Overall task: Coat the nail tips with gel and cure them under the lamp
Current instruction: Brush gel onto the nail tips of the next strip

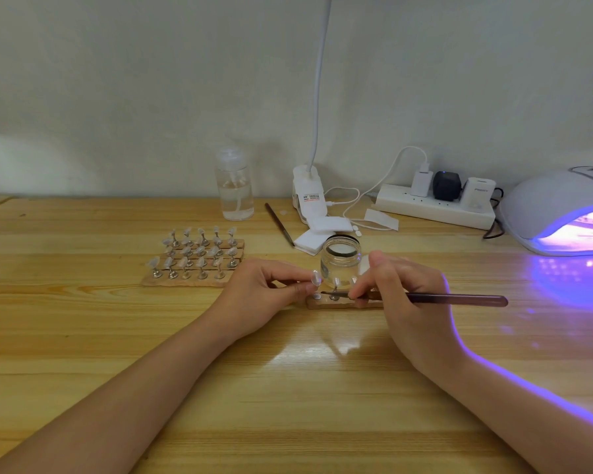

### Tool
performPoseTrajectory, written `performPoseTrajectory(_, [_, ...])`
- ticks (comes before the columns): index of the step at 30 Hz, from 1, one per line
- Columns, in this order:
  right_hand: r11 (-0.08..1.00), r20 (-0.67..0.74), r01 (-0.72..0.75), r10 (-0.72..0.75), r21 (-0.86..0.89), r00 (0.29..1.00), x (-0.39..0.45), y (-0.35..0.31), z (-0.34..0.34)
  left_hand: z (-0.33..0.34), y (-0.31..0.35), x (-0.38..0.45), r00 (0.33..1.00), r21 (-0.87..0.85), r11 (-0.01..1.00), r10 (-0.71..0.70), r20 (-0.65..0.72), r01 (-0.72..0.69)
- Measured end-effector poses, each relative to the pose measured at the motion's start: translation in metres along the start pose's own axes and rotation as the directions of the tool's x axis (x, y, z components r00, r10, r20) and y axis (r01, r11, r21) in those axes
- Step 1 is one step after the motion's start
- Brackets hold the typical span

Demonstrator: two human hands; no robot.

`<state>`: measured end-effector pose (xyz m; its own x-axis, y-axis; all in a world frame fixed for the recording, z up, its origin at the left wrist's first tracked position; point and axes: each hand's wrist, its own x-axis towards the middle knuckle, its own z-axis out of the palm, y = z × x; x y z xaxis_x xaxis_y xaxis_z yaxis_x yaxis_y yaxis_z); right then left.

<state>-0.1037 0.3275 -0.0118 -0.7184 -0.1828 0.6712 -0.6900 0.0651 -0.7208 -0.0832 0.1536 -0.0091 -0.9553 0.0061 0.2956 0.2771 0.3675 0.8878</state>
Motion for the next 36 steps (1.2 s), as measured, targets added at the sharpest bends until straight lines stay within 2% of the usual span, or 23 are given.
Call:
performPoseTrajectory(10, [0.977,-0.204,-0.134,0.167,0.165,0.965,0.01,0.01,-0.01,-0.001,0.001,0.0,0.999,-0.054,0.998,-0.044,-0.01,0.043])
performPoseTrajectory(17, [0.973,-0.289,-0.145,0.192,0.178,0.938,0.014,0.013,-0.013,-0.003,0.004,0.002,0.998,0.044,0.998,-0.045,-0.034,0.046])
performPoseTrajectory(20, [0.973,-0.304,-0.135,0.188,0.188,0.934,0.015,0.014,-0.013,-0.002,0.007,0.003,0.997,0.069,0.997,-0.042,-0.068,0.047])
performPoseTrajectory(27, [0.97,-0.299,-0.141,0.197,0.198,0.934,0.015,0.016,-0.014,0.004,0.004,0.005,0.986,0.024,0.988,-0.147,-0.08,0.15])
performPoseTrajectory(36, [0.97,-0.307,-0.137,0.194,0.199,0.932,0.015,0.02,-0.014,0.009,-0.001,0.003,0.995,0.109,0.991,-0.073,-0.067,0.08])
